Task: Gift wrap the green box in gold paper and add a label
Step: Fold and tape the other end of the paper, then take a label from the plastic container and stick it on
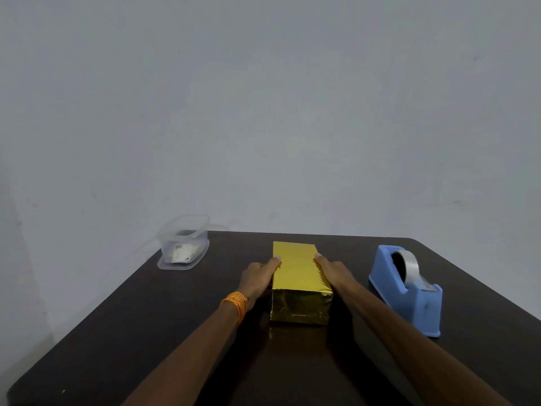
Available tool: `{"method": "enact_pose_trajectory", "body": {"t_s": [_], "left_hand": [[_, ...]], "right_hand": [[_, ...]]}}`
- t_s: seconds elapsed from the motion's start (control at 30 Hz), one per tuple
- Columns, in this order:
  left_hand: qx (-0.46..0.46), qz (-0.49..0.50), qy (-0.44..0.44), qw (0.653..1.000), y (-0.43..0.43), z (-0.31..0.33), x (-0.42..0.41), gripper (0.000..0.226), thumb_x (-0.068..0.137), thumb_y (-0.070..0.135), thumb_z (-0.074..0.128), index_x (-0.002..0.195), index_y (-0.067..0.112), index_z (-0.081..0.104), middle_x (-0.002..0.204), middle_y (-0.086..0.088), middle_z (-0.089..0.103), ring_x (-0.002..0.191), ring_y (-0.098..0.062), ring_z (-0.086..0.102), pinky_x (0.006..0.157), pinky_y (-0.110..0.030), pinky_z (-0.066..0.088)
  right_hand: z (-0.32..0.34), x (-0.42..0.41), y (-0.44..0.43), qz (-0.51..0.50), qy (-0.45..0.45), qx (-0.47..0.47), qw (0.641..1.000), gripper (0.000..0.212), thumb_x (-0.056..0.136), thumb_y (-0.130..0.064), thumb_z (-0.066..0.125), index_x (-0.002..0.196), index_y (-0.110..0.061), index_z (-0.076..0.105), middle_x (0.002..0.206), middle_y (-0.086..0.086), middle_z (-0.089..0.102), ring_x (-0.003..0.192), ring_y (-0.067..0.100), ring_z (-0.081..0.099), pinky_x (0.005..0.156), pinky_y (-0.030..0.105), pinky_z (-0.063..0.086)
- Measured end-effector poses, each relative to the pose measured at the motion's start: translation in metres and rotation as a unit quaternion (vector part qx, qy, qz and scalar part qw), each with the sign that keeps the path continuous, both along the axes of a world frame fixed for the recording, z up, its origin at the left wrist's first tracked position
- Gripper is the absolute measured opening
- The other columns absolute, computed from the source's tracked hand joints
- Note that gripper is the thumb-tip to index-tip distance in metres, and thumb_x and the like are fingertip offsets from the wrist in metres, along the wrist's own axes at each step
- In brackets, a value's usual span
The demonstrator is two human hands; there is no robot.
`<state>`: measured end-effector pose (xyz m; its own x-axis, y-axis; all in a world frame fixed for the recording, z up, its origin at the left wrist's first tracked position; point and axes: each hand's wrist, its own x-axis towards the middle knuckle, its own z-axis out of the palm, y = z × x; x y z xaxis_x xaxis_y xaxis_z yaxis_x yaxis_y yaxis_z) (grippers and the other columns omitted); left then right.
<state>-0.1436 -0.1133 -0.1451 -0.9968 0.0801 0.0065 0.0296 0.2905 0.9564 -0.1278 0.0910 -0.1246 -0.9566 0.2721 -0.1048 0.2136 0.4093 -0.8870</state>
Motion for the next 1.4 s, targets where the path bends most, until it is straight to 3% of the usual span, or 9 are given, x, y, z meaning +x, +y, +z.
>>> {"method": "enact_pose_trajectory", "body": {"t_s": [0.13,0.27,0.5,0.57,0.67,0.77,1.1,1.27,1.4], "left_hand": [[-0.008,-0.006,0.009,1.0,-0.001,-0.003,-0.002,0.065,0.076,0.076,0.049,0.079,0.012,0.063,0.08,-0.009,0.064,0.074,-0.023,0.061,0.069,-0.034,0.044],[-0.006,-0.018,0.005,1.0,-0.003,0.004,0.002,0.064,0.091,0.066,0.044,0.086,0.006,0.066,0.09,-0.012,0.069,0.081,-0.023,0.065,0.066,-0.027,0.045],[0.056,0.049,0.041,0.996,-0.027,0.02,0.001,0.05,0.097,0.052,0.049,0.09,0.006,0.067,0.081,-0.008,0.066,0.071,-0.019,0.063,0.058,-0.029,0.051],[0.066,0.062,0.063,0.994,-0.04,0.03,-0.001,0.049,0.098,0.049,0.048,0.09,0.004,0.067,0.08,-0.01,0.066,0.07,-0.02,0.062,0.056,-0.028,0.05],[0.079,0.09,0.083,0.989,-0.065,0.046,-0.006,0.049,0.099,0.047,0.047,0.089,0.003,0.067,0.076,-0.01,0.066,0.068,-0.021,0.061,0.054,-0.028,0.048],[0.098,0.134,0.097,0.981,-0.096,0.06,-0.012,0.047,0.099,0.045,0.049,0.087,0.004,0.069,0.073,-0.01,0.067,0.069,-0.022,0.061,0.054,-0.028,0.046],[0.081,0.264,0.164,0.947,-0.214,0.081,-0.003,0.03,0.098,0.027,0.05,0.09,0.006,0.07,0.082,-0.008,0.069,0.072,-0.021,0.064,0.062,-0.03,0.053],[0.059,0.294,0.155,0.941,-0.25,0.072,-0.019,0.017,0.096,0.023,0.053,0.097,0.01,0.063,0.09,-0.006,0.066,0.088,-0.027,0.065,0.077,-0.036,0.058],[0.044,0.278,0.095,0.955,-0.258,0.057,-0.042,0.021,0.089,0.034,0.059,0.1,0.016,0.06,0.109,-0.007,0.063,0.101,-0.027,0.061,0.094,-0.046,0.053]], "right_hand": [[0.0,-0.001,0.001,-0.001,0.001,0.021,1.0,0.067,0.101,-0.055,0.04,0.129,0.003,0.055,0.108,0.01,0.059,0.092,0.021,0.059,0.08,0.032,0.042],[0.004,0.001,0.001,0.001,0.0,0.023,1.0,0.064,0.102,-0.054,0.037,0.128,0.002,0.055,0.112,0.011,0.059,0.094,0.021,0.058,0.079,0.032,0.042],[0.023,0.0,-0.007,-0.078,0.159,0.147,0.973,0.049,0.103,-0.041,0.041,0.064,-0.013,0.049,0.062,0.002,0.05,0.058,0.013,0.045,0.063,0.033,0.04],[0.039,0.003,-0.017,-0.078,0.202,0.164,0.962,0.041,0.102,-0.034,0.047,0.071,-0.009,0.058,0.066,0.006,0.057,0.062,0.013,0.048,0.066,0.033,0.041],[0.061,-0.001,-0.043,-0.052,0.229,0.142,0.962,0.03,0.099,-0.033,0.052,0.112,-0.009,0.066,0.106,0.002,0.068,0.093,0.016,0.061,0.079,0.031,0.048],[0.076,-0.013,-0.081,-0.01,0.24,0.118,0.964,0.03,0.099,-0.034,0.054,0.118,-0.014,0.065,0.119,0.002,0.067,0.102,0.018,0.063,0.089,0.037,0.054],[0.083,-0.051,-0.219,0.113,0.224,0.081,0.965,0.025,0.094,-0.028,0.054,0.097,-0.008,0.068,0.094,0.005,0.07,0.09,0.024,0.065,0.084,0.04,0.053],[0.072,-0.077,-0.265,0.123,0.202,0.081,0.968,0.034,0.093,-0.027,0.055,0.091,0.006,0.061,0.093,0.021,0.07,0.074,0.025,0.061,0.08,0.046,0.053],[0.05,-0.105,-0.282,0.126,0.148,0.096,0.976,0.036,0.093,-0.039,0.055,0.104,-0.004,0.059,0.097,0.011,0.065,0.097,0.03,0.064,0.068,0.034,0.044]]}}
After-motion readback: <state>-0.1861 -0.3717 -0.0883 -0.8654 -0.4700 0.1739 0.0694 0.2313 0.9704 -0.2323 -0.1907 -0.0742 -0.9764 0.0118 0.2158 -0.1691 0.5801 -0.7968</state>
